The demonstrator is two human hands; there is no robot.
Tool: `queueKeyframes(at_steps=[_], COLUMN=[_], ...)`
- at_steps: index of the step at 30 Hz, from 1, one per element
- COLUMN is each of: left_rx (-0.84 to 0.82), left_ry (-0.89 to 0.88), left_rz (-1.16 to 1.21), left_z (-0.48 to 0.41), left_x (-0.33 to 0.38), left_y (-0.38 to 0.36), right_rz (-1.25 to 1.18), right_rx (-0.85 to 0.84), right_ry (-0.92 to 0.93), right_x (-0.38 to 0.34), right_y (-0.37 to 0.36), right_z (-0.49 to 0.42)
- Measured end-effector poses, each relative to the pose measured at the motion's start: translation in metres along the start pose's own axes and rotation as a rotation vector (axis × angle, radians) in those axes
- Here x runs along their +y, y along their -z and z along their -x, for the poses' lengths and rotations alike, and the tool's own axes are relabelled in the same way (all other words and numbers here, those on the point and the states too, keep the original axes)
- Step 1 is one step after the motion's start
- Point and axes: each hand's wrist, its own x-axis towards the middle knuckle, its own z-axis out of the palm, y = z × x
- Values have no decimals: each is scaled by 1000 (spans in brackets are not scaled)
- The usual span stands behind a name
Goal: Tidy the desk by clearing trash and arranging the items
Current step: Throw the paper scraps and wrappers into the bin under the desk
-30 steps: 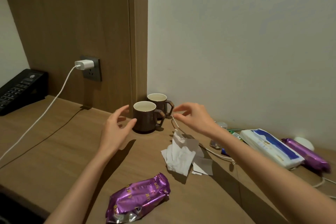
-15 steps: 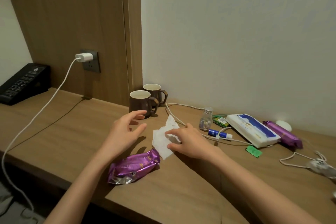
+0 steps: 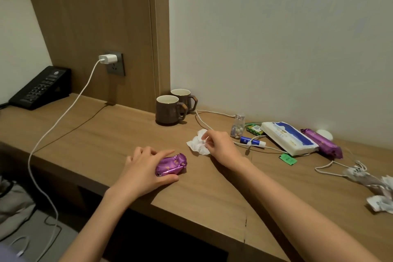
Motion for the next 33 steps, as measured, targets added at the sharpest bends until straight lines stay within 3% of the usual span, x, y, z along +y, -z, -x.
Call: queueKeyframes(at_steps=[9, 15, 19, 26, 33], left_rx=[188, 420, 499, 396, 30], left_ry=[-58, -68, -80, 50, 252], left_rz=[244, 534, 654, 767, 756], left_z=[20, 62, 105, 177, 201], left_x=[-7, -4, -5, -38, -106], left_y=[-5, 15, 22, -16, -95], right_rz=[-257, -454, -636, -763, -657], right_rx=[232, 273, 126, -252, -511], right_ry=[71, 70, 97, 135, 15], right_x=[-36, -66, -92, -112, -97], right_y=[46, 73, 74, 20, -73], right_z=[35, 82, 118, 182, 208])
